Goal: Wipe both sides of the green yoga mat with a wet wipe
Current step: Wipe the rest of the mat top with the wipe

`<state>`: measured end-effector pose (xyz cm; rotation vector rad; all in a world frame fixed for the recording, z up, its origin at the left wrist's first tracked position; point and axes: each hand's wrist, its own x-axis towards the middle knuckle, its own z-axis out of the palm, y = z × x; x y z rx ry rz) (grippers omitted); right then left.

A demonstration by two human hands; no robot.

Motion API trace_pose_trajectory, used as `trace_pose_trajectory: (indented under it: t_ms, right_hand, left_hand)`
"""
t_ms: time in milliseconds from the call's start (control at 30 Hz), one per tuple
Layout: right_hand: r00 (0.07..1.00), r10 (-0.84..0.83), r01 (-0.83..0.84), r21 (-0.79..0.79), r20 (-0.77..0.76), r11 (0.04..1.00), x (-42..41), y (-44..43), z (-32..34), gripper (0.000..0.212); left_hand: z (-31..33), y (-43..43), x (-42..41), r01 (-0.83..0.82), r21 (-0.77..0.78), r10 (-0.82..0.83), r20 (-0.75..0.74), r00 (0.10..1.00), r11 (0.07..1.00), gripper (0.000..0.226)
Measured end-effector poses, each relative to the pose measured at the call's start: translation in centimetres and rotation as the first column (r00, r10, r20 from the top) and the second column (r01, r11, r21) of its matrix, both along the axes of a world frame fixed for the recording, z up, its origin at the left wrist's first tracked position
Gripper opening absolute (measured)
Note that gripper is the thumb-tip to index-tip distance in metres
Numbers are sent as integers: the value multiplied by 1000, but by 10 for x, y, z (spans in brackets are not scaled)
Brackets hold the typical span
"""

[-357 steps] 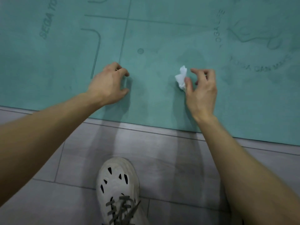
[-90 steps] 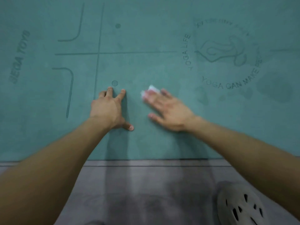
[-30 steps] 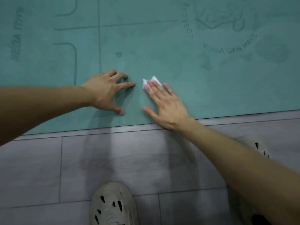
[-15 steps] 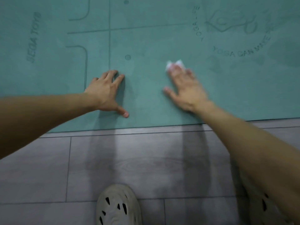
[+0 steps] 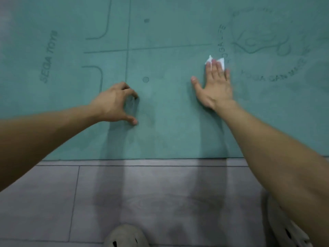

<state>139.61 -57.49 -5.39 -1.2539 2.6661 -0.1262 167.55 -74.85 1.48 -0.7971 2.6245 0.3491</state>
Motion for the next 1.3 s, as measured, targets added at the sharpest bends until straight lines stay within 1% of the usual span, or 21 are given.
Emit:
trace_pose_trajectory:
  t_ms: [67,133,167,200,233,333,400,467,533,567,633,700,767,833,933,967,1000,1067,1133,1200,1300]
  right_hand:
    - [948,319,-319,-54,1,946,71,-10,-3,89]
    - [710,704,-703,-59,12,709,132,-2,-12,81]
    - [615,788,-788,-46,-19,614,135,-3,-15,76]
    - [605,795,-797,-46,-43,603,118,-12,-15,70]
    - [688,724,-726,-38,-60,687,90,-24,-16,67]
    - [967,253,-253,10,-35,967,0,-55,-12,69]
    - [992,128,-128,-23,-18,992,7,-66,-8,77]
    - [908,419,-418,-66,-3,906,69,-63,-9,78]
    - [663,749,-746,-73,15,662,109,-42,-13,74]
    - [598,802,-800,-69,-14,595,102,-42,-13,73]
    - [727,686,-687,-45,-35,726,50,-62,-10,74]
    - [909,417,-417,-15,-29,909,-10,-83,-8,79]
    - [969,247,-247,-42,0,968,-11,-93,-9,84]
    - [914,406,-404,-105,6,909,47,-97,-15,85]
    - [618,786,-779,-113,31,617,90,-96,-18,78]
    - [628,778,-774,-99,5,626,72,-104,-16,76]
    - [715,699,-698,-82,-14,712,46,-113,-15,75]
    - [911,412,-413,-27,-23,911,-9,-128,-14,77]
    - [974,226,-225,-38,6,974,-21,-139,-17,80]
    - [928,371,-365,-123,33,923,24,-159,-19,78]
    - [692,718,-708,-119,79,696,92,-177,-16,65]
  left_hand:
    - [-2,-9,0,0,-76,2,26,1000,997,119]
    - [-9,-18,1,-20,-139,29,65,997,990,138]
    - [-12,-21,2,-36,-144,48,80,996,989,145]
    - [-14,-23,2,-49,-137,62,91,994,989,149]
    - [-15,-24,1,-60,-128,73,99,992,990,151]
    - [-12,-21,-4,-86,-112,98,103,990,990,151]
    - [-9,-19,-6,-111,-108,122,92,988,988,151]
    - [-9,-18,-5,-121,-111,131,93,987,986,151]
    - [-11,-17,-4,-121,-120,133,100,986,985,152]
    - [-12,-17,-4,-118,-118,131,102,986,986,152]
    - [-14,-17,-4,-122,-113,134,109,985,986,152]
    - [-13,-18,-6,-123,-114,136,117,984,986,152]
    - [-9,-17,-8,-128,-117,142,120,983,985,152]
    - [-6,-15,-10,-138,-122,154,131,979,983,153]
    - [-5,-14,-11,-129,-122,146,145,979,984,153]
    - [-6,-14,-11,-130,-118,146,146,978,985,153]
    - [-7,-14,-10,-134,-113,150,144,978,985,152]
    - [-6,-13,-8,-145,-110,159,135,978,983,151]
    - [-4,-14,-8,-141,-113,155,129,979,984,150]
    - [-2,-13,-9,-135,-119,152,139,979,984,151]
    - [-3,-13,-8,-128,-127,147,150,978,984,152]
